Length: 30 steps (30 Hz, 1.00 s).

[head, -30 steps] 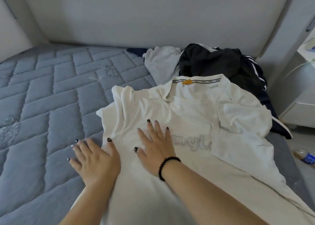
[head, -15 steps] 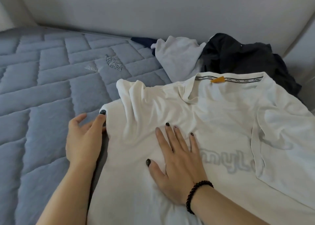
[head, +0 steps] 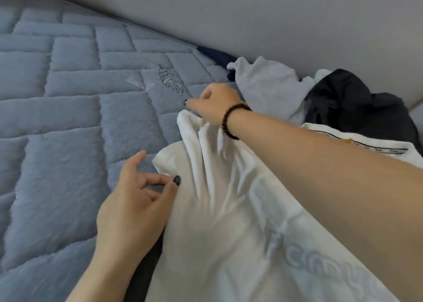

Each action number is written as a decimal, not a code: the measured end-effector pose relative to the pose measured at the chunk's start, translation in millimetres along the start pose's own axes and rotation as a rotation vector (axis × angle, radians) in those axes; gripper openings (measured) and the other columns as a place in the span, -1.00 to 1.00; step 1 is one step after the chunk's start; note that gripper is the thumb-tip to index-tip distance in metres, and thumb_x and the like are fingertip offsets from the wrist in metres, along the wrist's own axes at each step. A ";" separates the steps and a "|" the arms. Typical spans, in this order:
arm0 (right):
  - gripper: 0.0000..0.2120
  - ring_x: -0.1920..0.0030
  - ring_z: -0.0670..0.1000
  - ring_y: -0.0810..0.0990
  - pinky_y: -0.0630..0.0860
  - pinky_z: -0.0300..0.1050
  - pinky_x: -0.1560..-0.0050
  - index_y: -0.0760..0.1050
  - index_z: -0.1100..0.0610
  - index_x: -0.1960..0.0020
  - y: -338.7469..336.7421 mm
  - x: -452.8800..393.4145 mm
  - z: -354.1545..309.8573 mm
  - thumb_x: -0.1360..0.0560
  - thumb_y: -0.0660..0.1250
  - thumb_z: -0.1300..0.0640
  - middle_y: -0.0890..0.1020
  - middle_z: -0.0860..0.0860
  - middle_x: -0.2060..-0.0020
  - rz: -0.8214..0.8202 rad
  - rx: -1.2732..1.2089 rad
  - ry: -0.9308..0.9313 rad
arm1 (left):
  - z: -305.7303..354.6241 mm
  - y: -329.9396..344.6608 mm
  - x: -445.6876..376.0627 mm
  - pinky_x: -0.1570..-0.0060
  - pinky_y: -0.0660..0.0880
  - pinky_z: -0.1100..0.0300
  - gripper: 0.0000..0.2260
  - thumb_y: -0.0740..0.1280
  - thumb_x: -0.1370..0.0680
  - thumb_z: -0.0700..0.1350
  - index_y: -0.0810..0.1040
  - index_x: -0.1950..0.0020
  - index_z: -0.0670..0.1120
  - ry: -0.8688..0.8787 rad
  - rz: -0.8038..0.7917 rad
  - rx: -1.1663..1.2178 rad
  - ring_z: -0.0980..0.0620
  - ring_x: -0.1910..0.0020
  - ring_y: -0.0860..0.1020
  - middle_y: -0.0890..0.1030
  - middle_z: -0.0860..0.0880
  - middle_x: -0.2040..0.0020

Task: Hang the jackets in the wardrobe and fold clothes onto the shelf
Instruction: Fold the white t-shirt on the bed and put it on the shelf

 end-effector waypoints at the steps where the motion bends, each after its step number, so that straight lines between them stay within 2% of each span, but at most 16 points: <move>1: -0.62 0.14 0.07 0.58 0.46 -0.13 0.25 0.45 0.05 0.14 12.3 -10.9 -2.2 -0.35 0.34 -0.26 0.57 -0.02 0.20 -0.130 0.126 0.065 | 4.1 -0.6 2.5 0.28 0.33 0.26 -0.41 0.37 -0.43 0.09 0.27 -0.43 0.13 0.038 0.027 -0.049 0.31 0.20 0.55 0.58 0.35 0.21; 3: -0.60 0.32 0.03 0.53 0.34 -0.29 0.46 0.42 0.07 0.11 31.4 -20.0 -5.5 -0.34 0.37 -0.24 0.54 0.01 0.25 -0.299 0.365 0.112 | 11.4 -1.8 6.2 0.19 0.34 0.18 -0.44 0.30 -0.46 0.14 0.34 -0.43 0.02 0.105 0.075 -0.166 0.16 0.21 0.50 0.51 0.17 0.24; 5: -0.78 0.41 0.01 0.48 0.33 -0.32 0.49 0.46 0.11 0.18 44.5 -25.8 -15.8 -0.40 0.38 -0.04 0.55 0.04 0.28 -0.355 0.516 0.029 | 14.6 0.0 7.9 0.02 0.27 0.14 -0.44 0.18 -0.48 0.25 0.43 -0.38 -0.02 0.155 0.102 -0.276 0.09 0.10 0.33 0.40 0.16 0.16; 6: -0.86 0.39 0.02 0.49 0.38 -0.28 0.45 0.50 0.12 0.21 49.8 -28.5 -22.2 -0.40 0.38 0.05 0.57 0.05 0.27 -0.350 0.463 -0.020 | 14.5 0.2 8.3 -0.03 0.22 0.16 -0.43 0.14 -0.46 0.30 0.46 -0.35 0.01 0.153 0.111 -0.294 0.11 0.06 0.23 0.38 0.12 0.11; 8: -0.95 0.28 0.02 0.51 0.50 -0.16 0.28 0.56 0.07 0.23 52.8 -31.7 -37.7 -0.39 0.41 0.17 0.57 0.04 0.26 -0.314 0.134 -0.087 | 11.1 -3.0 6.9 -0.08 0.15 0.19 -0.49 0.21 -0.45 0.32 0.52 -0.28 0.07 0.114 0.126 -0.267 0.15 0.05 0.13 0.36 0.11 0.05; 10: -0.82 0.34 -0.04 0.49 0.49 -0.15 0.28 0.54 0.04 0.34 44.5 -28.6 -54.6 -0.36 0.44 0.24 0.54 0.00 0.36 -0.283 -0.169 -0.144 | 7.2 -5.1 4.6 -0.09 0.15 0.20 -0.62 0.35 -0.42 0.20 0.57 -0.18 0.08 0.071 0.126 -0.237 0.14 0.04 0.15 0.39 0.11 0.03; 13: -0.82 0.51 -0.08 0.47 0.40 -0.24 0.42 0.53 0.09 0.30 42.6 -19.3 -71.2 -0.41 0.41 0.30 0.53 0.00 0.43 -0.407 -0.385 -0.135 | 8.2 -12.8 4.5 0.01 0.24 0.23 -0.96 0.36 -0.46 0.02 0.55 0.12 0.11 0.062 0.157 -0.116 0.08 0.10 0.32 0.50 0.16 0.14; 14: -0.84 0.52 -0.08 0.50 0.40 -0.25 0.43 0.53 0.10 0.26 39.9 -17.5 -75.0 -0.43 0.38 0.31 0.54 0.02 0.40 -0.430 -0.412 -0.116 | 8.4 -18.4 4.6 0.13 0.27 0.26 -0.93 0.31 -0.49 -0.02 0.49 0.20 0.11 0.036 0.190 -0.029 0.10 0.17 0.38 0.52 0.18 0.24; 16: -0.89 0.50 -0.05 0.57 0.43 -0.27 0.44 0.50 0.12 0.17 33.9 -15.8 -75.7 -0.48 0.32 0.29 0.57 0.06 0.32 -0.440 -0.414 -0.076 | 2.2 -25.6 4.4 0.34 0.26 0.30 -0.86 0.21 -0.55 -0.06 0.40 0.22 0.07 -0.057 0.239 0.165 0.21 0.31 0.46 0.48 0.11 0.39; 18: -0.91 0.46 -0.01 0.61 0.44 -0.25 0.45 0.45 0.13 0.12 27.4 -12.2 -68.4 -0.52 0.26 0.29 0.59 0.10 0.26 -0.434 -0.377 -0.029 | -0.8 -31.1 7.1 0.39 0.29 0.25 -0.83 0.12 -0.59 -0.12 0.32 0.21 0.01 -0.124 0.300 0.354 0.27 0.44 0.41 0.41 0.12 0.41; 21: -0.92 0.41 0.04 0.63 0.47 -0.22 0.41 0.42 0.17 0.11 17.3 -4.2 -44.5 -0.54 0.19 0.29 0.61 0.13 0.26 -0.405 -0.365 0.083 | 5.5 -38.9 13.9 0.39 0.36 0.31 -0.84 0.10 -0.58 -0.12 0.30 0.20 0.04 -0.075 0.387 0.573 0.25 0.44 0.37 0.38 0.22 0.43; 23: -0.95 0.38 0.06 0.65 0.52 -0.21 0.37 0.43 0.19 0.08 8.1 1.3 -24.6 -0.53 0.20 0.27 0.61 0.11 0.27 -0.366 -0.479 0.203 | 24.7 -41.1 18.5 0.42 0.30 0.16 -0.89 0.10 -0.53 -0.08 0.30 0.18 0.11 0.104 0.341 0.655 0.18 0.45 0.32 0.37 0.20 0.44; 27: -0.97 0.38 0.09 0.65 0.56 -0.13 0.20 0.41 0.18 0.13 -16.6 18.9 13.4 -0.48 0.24 0.22 0.58 0.08 0.31 -0.297 -0.671 0.412 | 75.4 -22.4 36.9 0.51 0.18 0.30 -0.94 0.13 -0.54 -0.03 0.33 0.11 0.13 0.455 0.010 0.636 0.21 0.52 0.25 0.36 0.15 0.44; 30: -0.91 0.29 0.10 0.50 0.54 -0.07 0.10 0.36 0.17 0.21 -39.4 32.9 42.5 -0.47 0.21 0.25 0.48 0.10 0.29 -0.247 -0.724 0.489 | 100.7 7.6 61.9 0.53 0.17 0.38 -0.96 0.14 -0.59 0.06 0.30 0.04 0.15 0.629 -0.245 0.459 0.21 0.56 0.26 0.41 0.15 0.43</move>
Point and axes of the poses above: each hand's wrist, its own x-axis away from the middle knuckle, its own y-axis out of the palm, z = x × y, the point moved 9 cm from there along -x, towards the middle knuckle
